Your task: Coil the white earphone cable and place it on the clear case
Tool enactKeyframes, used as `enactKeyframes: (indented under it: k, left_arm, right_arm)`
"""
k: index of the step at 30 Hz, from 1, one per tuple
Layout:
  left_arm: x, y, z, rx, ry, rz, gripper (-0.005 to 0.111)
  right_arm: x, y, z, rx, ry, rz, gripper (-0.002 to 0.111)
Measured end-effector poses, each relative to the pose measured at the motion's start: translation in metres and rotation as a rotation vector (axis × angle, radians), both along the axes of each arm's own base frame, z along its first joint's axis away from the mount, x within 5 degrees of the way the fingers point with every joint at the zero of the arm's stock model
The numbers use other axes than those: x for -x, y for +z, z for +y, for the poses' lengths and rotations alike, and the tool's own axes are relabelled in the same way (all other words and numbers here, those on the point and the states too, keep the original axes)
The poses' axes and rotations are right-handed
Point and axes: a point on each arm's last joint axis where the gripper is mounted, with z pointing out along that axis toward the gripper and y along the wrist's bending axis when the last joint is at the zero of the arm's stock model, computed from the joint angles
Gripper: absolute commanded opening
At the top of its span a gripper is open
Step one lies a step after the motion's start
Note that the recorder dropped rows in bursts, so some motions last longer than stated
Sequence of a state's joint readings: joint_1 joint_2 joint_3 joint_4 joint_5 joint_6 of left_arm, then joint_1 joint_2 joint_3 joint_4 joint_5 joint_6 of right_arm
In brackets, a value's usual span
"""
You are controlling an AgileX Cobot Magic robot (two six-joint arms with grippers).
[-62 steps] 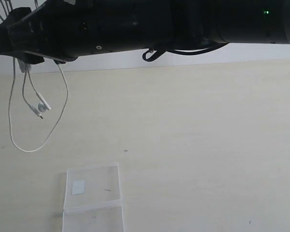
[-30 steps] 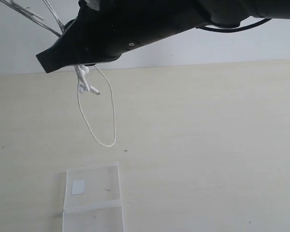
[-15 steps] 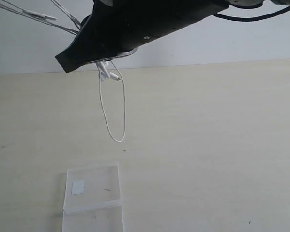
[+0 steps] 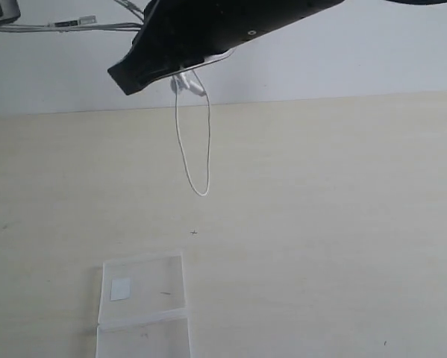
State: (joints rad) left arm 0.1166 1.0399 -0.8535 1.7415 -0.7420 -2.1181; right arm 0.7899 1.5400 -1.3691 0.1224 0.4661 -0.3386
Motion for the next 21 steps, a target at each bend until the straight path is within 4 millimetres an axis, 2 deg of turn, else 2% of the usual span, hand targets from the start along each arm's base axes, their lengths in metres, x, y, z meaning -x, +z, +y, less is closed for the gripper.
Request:
enactKeyframes:
  k: [4,8,17,21]
  left_arm:
    - [0.002,-0.012,-0.001,0.013,-0.003,0.038,0.0]
    - [0.006,-0.033,-0.003,0.048,-0.01,0.105,0.0]
    - [0.014,-0.054,-0.009,0.092,-0.072,0.171,0.0]
    - [0.02,-0.07,-0.021,0.073,-0.126,0.163,0.0]
  right_arm:
    - [0.006,0.012,-0.009,0.013,-0.004,-0.031,0.0]
    - [0.017,0.024,-0.015,0.004,0.008,-0.046,0.0]
    - [0.022,0.025,-0.018,-0.009,0.011,-0.024,0.0]
    - [0.025,0.025,-0.017,-0.033,0.018,0.008,0.0]
